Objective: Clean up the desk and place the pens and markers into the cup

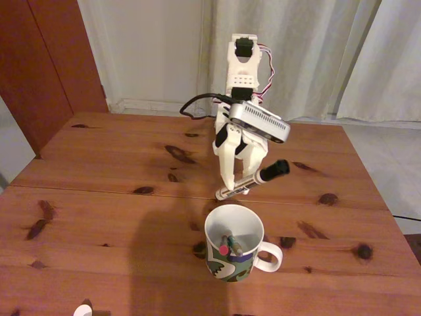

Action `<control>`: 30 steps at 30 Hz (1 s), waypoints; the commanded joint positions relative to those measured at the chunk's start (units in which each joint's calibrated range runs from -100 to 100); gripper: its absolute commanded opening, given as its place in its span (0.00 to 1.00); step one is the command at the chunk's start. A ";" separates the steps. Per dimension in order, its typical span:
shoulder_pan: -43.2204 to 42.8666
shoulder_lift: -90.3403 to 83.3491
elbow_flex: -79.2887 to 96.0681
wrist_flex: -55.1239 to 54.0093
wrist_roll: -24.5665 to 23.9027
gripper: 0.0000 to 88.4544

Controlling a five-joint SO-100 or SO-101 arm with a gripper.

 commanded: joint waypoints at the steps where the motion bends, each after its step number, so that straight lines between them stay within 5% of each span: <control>1: 0.18 -4.17 -3.84 -2.67 -0.12 0.01; 15: -2.15 -1.03 -4.11 -14.71 0.03 0.01; 30: -3.36 7.08 -3.93 -14.62 0.30 0.01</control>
